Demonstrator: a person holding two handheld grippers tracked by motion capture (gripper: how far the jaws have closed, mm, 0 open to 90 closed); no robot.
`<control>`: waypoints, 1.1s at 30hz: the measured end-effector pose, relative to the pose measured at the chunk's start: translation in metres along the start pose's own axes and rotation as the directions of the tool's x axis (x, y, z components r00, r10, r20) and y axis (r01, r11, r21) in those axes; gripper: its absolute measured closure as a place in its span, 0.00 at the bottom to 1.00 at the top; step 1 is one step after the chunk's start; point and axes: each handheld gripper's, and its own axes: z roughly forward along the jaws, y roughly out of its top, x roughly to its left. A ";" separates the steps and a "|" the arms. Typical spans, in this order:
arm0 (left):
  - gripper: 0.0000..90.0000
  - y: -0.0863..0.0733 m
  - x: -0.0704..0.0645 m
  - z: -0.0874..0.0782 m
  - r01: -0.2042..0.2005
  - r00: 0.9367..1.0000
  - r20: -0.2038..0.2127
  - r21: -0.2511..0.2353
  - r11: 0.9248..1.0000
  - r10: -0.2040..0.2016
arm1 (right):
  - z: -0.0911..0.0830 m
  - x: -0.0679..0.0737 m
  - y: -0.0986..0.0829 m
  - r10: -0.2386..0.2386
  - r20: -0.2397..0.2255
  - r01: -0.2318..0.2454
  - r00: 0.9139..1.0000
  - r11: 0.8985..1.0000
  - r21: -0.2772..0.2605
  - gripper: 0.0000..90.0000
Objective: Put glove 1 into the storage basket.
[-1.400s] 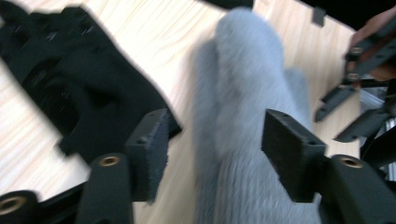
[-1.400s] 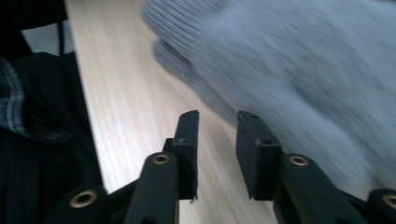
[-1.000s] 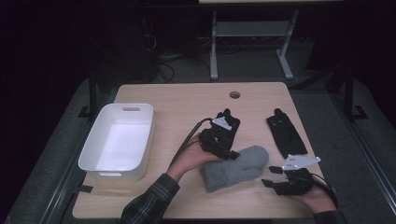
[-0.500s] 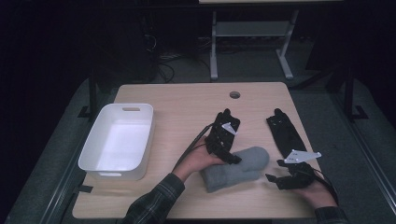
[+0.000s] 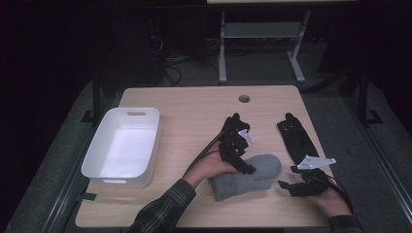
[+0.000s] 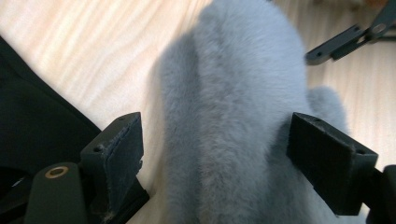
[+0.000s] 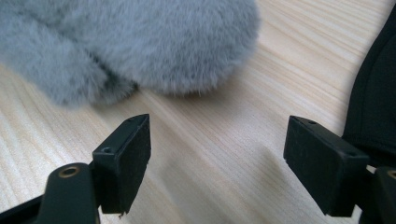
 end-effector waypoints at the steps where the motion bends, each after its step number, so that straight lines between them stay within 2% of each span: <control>1: 0.18 0.000 0.002 0.002 0.002 1.000 0.003 0.009 1.000 -0.002 | 0.000 0.001 0.000 0.004 0.000 -0.004 1.000 1.000 0.003 0.26; 5: 0.14 -0.001 0.004 0.010 -0.006 1.000 0.010 0.032 0.999 0.006 | 0.002 0.001 0.000 -0.005 -0.002 0.005 1.000 1.000 0.005 0.25; 10: 0.13 -0.004 0.005 0.024 0.017 0.997 0.068 0.057 0.998 -0.021 | 0.005 0.000 -0.001 -0.002 -0.002 0.002 1.000 1.000 0.013 0.22; 15: 0.15 -0.006 0.006 0.028 0.011 0.997 0.082 0.046 0.999 -0.015 | 0.007 0.001 -0.001 -0.013 -0.002 0.013 1.000 1.000 0.010 0.21; 16: 0.19 -0.006 0.006 0.028 0.009 0.994 0.107 0.042 0.999 -0.013 | 0.007 0.001 -0.001 -0.011 -0.001 0.012 1.000 1.000 0.012 0.20; 17: 0.28 -0.006 0.007 0.027 0.011 0.991 0.133 0.037 0.999 -0.016 | 0.007 0.001 -0.002 -0.015 0.000 0.015 1.000 1.000 0.015 0.20; 19: 0.38 -0.008 0.008 0.026 0.018 0.987 0.161 0.031 0.999 -0.023 | 0.008 0.001 -0.003 -0.013 0.001 0.013 1.000 1.000 0.017 0.20; 22: 0.53 -0.012 0.013 0.026 0.044 0.975 0.216 0.018 0.999 -0.047 | 0.009 0.001 -0.004 -0.017 0.005 0.017 1.000 1.000 0.024 0.18; 26: 0.70 -0.014 0.018 0.024 0.063 0.965 0.255 0.000 0.998 -0.061 | 0.010 0.002 -0.005 -0.022 0.010 0.022 1.000 1.000 0.017 0.16; 29: 0.77 -0.014 0.020 0.021 0.070 0.961 0.268 -0.003 0.998 -0.066 | 0.011 0.002 -0.007 -0.018 0.011 0.018 1.000 1.000 0.000 0.15; 33: 0.79 -0.014 0.019 0.016 0.099 0.957 0.277 -0.017 0.995 -0.090 | 0.012 0.002 -0.010 -0.022 0.006 0.022 1.000 0.999 -0.024 0.11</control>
